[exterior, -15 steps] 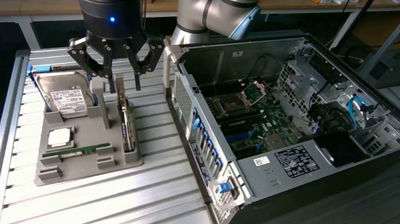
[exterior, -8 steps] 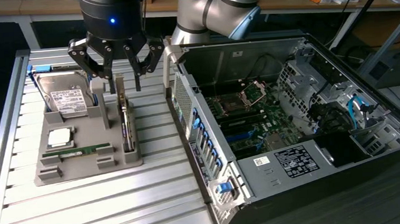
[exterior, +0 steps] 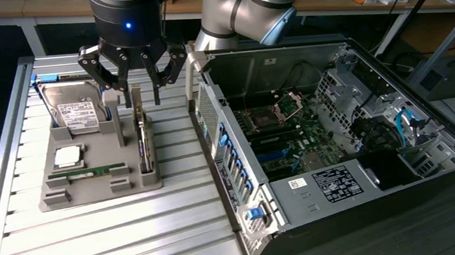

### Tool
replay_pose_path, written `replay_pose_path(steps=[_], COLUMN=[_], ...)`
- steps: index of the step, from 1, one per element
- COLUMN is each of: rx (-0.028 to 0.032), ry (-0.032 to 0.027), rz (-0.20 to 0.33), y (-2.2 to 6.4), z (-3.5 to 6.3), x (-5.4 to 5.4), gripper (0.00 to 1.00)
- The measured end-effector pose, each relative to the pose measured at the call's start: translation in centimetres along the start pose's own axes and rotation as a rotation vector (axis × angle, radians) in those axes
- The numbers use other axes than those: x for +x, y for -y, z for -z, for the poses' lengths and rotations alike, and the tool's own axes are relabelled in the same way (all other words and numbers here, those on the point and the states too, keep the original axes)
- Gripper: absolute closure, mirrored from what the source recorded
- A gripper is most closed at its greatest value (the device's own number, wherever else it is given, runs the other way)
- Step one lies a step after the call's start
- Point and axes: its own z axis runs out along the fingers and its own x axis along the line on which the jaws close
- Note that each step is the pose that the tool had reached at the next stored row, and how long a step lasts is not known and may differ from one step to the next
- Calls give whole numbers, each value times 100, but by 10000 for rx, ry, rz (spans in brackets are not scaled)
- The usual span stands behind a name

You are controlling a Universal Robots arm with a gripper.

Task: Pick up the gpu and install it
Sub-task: 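Pick up the gpu and move the gpu toward the slot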

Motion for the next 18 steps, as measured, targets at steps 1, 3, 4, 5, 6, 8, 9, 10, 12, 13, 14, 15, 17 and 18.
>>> replay_pose_path(steps=[1, 3, 4, 5, 6, 8, 9, 10, 12, 13, 14, 15, 17, 18], rx=[0, 0, 0, 0, 0, 0, 0, 0, 0, 0, 0, 0, 0, 0], ry=[0, 0, 0, 0, 0, 0, 0, 0, 0, 0, 0, 0, 0, 0], rz=[0, 0, 0, 0, 0, 0, 0, 0, 0, 0, 0, 0, -1, 0], y=[0, 0, 1, 1, 1, 1, 1, 1, 2, 2, 2, 2, 2, 2], z=[-4, -10, -14, -17, -21, -26, -28, -30, -36, -38, -41, -44, -49, -51], x=[0, 0, 0, 0, 0, 1, 1, 1, 1, 1, 1, 1, 1, 2], gripper=[52, 52, 52, 52, 52, 52, 52, 52, 52, 52, 52, 52, 52, 52])
